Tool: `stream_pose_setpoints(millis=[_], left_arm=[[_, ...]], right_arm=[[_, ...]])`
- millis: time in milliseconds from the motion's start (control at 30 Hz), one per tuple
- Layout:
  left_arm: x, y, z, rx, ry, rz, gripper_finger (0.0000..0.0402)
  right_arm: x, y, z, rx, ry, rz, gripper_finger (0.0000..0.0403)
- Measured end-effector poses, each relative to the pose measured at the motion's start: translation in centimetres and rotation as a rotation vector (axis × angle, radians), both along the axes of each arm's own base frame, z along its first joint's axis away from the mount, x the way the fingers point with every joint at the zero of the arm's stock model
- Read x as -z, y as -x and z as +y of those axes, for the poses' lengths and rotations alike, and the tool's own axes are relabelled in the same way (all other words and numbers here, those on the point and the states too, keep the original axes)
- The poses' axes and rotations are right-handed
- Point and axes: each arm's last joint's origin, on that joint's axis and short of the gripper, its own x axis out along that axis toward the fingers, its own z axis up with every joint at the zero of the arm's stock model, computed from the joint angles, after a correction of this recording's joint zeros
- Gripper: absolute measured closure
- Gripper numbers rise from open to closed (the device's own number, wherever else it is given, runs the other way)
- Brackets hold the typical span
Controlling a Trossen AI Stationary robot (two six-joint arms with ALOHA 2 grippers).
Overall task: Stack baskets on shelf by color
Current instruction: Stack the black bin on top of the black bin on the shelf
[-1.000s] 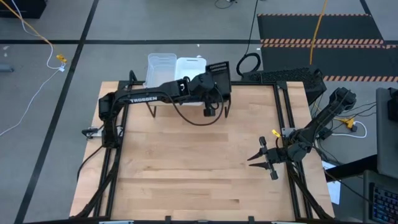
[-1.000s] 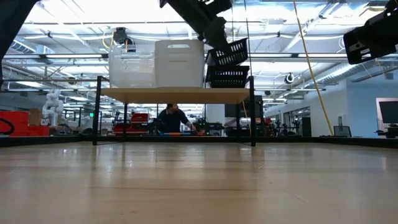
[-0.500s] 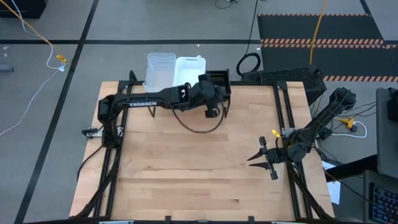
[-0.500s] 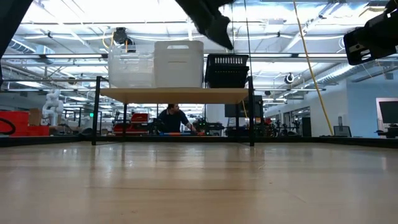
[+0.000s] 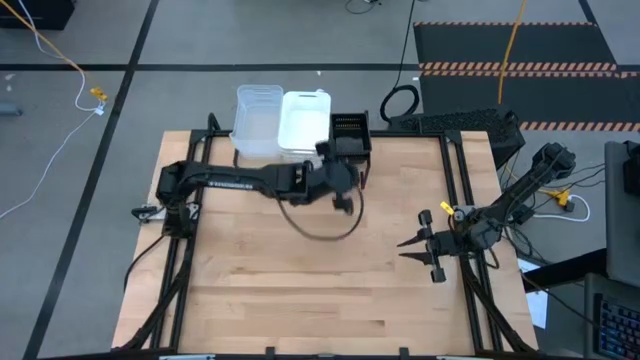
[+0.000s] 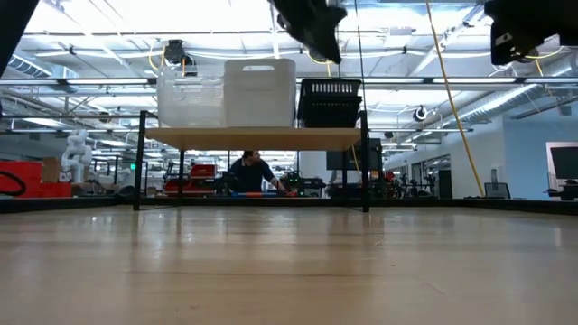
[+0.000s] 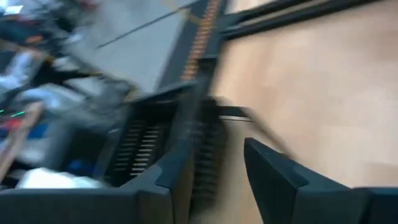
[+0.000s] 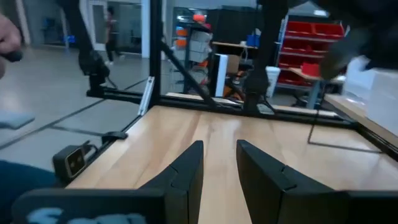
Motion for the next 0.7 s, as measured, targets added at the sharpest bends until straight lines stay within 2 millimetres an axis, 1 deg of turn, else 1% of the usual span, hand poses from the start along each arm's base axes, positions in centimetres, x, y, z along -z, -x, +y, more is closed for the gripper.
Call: stream_pose_setpoints(millis=[67, 200, 267, 333, 433, 567, 633, 700], left_arm=[[-0.3, -0.1, 1.4, -0.049, -0.034, -0.027, 0.0269], [-2.3, 0.1, 3.9, -0.114, -0.046, -0.182, 0.0287], [-2.5, 0.1, 5.1, -0.133, -0.033, -0.213, 0.0296], [-1.8, -0.1, 6.1, -0.119, 0.002, -0.208, 0.0304], [-0.5, -0.6, 7.0, -0.107, 0.071, -0.197, 0.0308], [1.4, -1.3, 7.1, -0.106, 0.095, -0.136, 0.0309], [2.2, -1.6, 6.8, -0.102, 0.103, -0.106, 0.0309], [2.6, -1.7, 6.2, -0.097, 0.117, -0.085, 0.0309]], right_arm=[[0.0, -0.1, -0.2, 0.016, -0.019, 0.004, 0.0314], [0.4, -0.3, -0.4, 0.038, -0.051, 0.041, 0.0314], [0.5, -0.4, -0.5, 0.045, -0.049, 0.050, 0.0314], [0.5, -0.4, -0.5, 0.049, -0.046, 0.051, 0.0314], [0.5, -0.4, -0.5, 0.049, -0.043, 0.053, 0.0314], [0.7, -0.4, -0.5, 0.044, -0.048, 0.072, 0.0314], [0.9, -0.3, -0.5, 0.037, -0.052, 0.092, 0.0314], [1.1, -0.3, -0.4, 0.018, -0.058, 0.107, 0.0314]])
